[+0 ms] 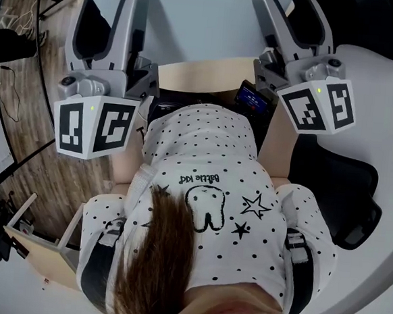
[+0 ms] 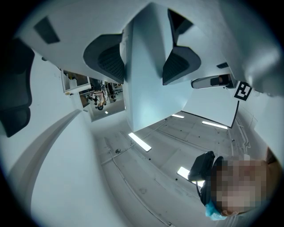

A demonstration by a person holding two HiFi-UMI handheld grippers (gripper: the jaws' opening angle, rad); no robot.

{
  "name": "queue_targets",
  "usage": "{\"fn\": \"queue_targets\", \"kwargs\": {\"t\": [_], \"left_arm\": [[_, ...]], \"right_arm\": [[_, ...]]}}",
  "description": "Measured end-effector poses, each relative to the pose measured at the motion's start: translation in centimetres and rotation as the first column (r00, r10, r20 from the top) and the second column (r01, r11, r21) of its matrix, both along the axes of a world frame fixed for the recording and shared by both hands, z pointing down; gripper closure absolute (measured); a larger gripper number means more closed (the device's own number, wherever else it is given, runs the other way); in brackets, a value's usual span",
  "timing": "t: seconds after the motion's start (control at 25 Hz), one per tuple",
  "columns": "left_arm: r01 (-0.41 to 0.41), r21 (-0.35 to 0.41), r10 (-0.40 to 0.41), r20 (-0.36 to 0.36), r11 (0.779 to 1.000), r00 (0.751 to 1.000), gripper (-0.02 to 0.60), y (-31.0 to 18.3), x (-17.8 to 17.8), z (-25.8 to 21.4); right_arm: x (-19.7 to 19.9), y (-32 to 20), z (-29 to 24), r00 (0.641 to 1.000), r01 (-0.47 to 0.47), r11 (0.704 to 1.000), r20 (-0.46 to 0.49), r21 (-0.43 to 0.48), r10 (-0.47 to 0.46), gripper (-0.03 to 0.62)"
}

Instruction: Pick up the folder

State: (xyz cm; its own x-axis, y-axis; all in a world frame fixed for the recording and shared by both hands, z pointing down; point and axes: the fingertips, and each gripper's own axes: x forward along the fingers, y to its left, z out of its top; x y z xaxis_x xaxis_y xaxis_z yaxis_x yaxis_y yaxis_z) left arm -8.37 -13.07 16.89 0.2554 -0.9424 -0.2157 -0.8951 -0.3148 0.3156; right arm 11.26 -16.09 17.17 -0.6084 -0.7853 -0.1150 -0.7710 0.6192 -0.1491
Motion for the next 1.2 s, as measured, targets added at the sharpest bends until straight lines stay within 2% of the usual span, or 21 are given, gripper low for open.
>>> {"fn": "queue_targets", "kwargs": {"t": [1.2], "left_arm": [[-0.011,-0.001,0.011,0.014,1.000,1.000,0.311,-0.01,0.30,-0.27]], "right_arm": [[0.34,0.05,0.15,1.000,-0.017,1.000,0.004,-0.006,0.017,0.326]]}}
